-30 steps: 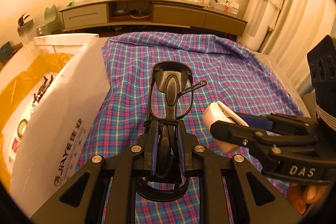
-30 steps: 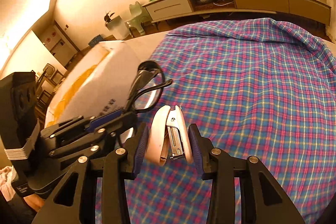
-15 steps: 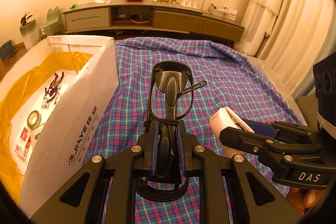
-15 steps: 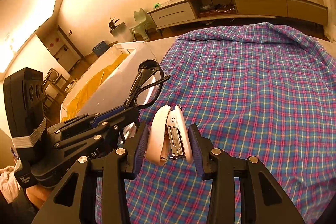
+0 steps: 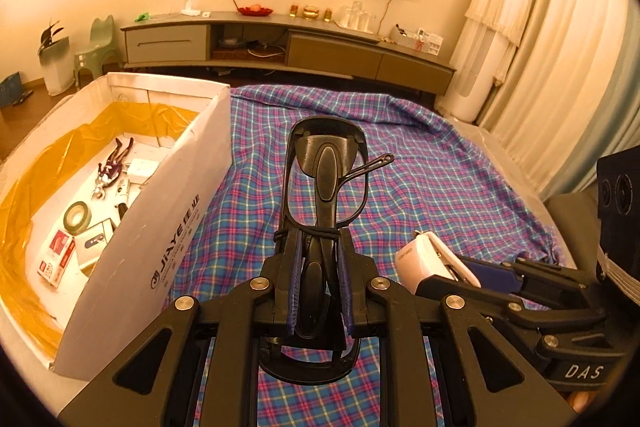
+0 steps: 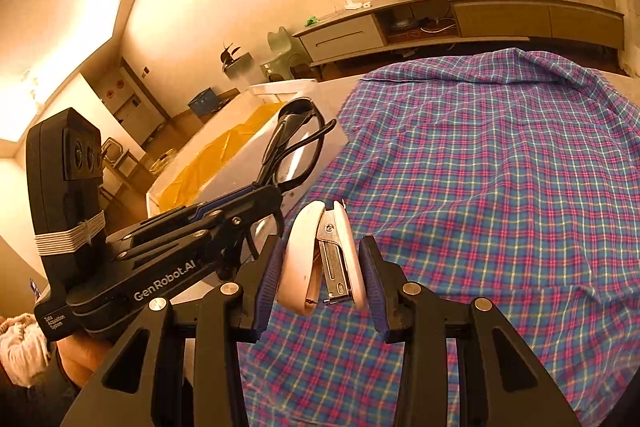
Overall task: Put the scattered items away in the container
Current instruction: 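Carry the glasses and stapler over the cardboard box with both tools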
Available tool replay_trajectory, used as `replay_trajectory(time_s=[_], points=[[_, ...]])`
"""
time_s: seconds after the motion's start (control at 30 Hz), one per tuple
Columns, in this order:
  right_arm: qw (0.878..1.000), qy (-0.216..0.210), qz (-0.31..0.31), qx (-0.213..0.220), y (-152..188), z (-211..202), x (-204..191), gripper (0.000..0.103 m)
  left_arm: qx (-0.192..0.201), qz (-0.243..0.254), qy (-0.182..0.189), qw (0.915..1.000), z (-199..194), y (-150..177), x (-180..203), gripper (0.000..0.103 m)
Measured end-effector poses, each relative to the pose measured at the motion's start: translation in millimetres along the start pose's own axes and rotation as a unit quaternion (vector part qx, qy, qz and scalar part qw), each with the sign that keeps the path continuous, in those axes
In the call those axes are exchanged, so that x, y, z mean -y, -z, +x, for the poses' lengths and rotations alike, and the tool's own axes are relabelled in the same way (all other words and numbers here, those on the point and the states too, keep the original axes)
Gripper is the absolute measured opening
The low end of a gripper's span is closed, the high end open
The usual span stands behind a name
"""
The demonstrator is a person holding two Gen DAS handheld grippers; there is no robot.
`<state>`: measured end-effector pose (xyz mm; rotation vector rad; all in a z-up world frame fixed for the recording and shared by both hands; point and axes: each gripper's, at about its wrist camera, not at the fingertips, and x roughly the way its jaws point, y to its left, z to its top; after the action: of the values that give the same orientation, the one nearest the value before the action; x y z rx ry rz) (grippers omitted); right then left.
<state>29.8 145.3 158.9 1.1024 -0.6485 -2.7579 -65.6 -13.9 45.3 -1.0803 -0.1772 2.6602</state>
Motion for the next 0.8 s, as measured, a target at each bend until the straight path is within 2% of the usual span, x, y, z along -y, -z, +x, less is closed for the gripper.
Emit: replay_trajectory(time_s=[0.43, 0.8], points=[[0.999, -0.027, -0.019, 0.011, -1, -4, -43, 0.041, 0.025, -0.016, 0.012, 0.9995, -31, 1, -19, 0.017], [0.999, -0.034, -0.042, 0.009, -16, 8, -71, 0.041, 0.05, -0.046, 0.013, 0.9976, -53, -6, -56, 0.017]])
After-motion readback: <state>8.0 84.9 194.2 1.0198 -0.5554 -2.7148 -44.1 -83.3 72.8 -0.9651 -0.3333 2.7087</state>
